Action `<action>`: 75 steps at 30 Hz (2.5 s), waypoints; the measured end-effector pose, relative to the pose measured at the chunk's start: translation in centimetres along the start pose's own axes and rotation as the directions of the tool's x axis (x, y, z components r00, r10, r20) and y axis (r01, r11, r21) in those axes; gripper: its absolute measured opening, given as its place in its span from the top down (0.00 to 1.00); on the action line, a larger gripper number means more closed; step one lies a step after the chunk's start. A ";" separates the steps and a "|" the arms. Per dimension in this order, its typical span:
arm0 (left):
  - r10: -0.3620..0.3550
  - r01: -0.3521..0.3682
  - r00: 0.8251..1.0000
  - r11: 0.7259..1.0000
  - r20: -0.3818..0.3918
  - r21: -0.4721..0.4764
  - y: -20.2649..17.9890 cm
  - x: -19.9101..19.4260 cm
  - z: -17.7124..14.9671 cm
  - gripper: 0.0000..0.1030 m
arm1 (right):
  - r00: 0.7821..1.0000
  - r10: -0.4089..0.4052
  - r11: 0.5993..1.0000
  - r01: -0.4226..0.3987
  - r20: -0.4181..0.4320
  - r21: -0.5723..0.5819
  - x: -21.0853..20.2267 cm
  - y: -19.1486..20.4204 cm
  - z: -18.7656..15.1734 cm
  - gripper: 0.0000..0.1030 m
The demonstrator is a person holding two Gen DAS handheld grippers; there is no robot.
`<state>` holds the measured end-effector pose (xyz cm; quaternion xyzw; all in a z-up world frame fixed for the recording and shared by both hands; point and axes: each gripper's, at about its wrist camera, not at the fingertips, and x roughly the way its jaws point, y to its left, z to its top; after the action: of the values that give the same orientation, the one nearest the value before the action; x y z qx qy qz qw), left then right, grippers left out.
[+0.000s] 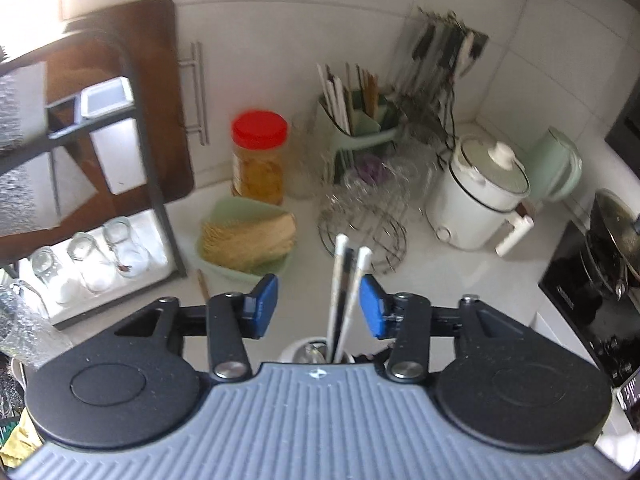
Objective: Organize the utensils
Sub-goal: 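Move the left gripper down to the wooden chopstick on the counter, then close the left gripper on the wooden chopstick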
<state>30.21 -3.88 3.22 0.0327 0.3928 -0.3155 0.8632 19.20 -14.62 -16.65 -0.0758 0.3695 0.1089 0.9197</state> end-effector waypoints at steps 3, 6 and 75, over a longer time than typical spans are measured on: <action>0.041 -0.041 0.999 0.999 0.034 -0.013 1.0 -0.8 -0.2 0.44 | 1.000 -0.006 1.000 0.006 0.001 0.003 0.0 0.1 0.0 0.12; 0.077 -0.074 0.995 0.996 0.059 -0.047 2.4 -1.5 -0.7 0.44 | 1.000 -0.009 1.000 0.009 0.000 0.004 0.0 0.1 0.0 0.12; 0.218 -0.233 0.971 0.957 -0.102 -0.172 14.2 25.4 -6.6 0.57 | 0.999 -0.005 0.994 0.001 0.039 0.110 -1.7 -0.9 2.2 0.05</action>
<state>46.48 -3.65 -21.78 0.0108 0.4489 -0.1758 0.8760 19.70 -15.29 -13.84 -0.0234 0.3569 0.0883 0.9297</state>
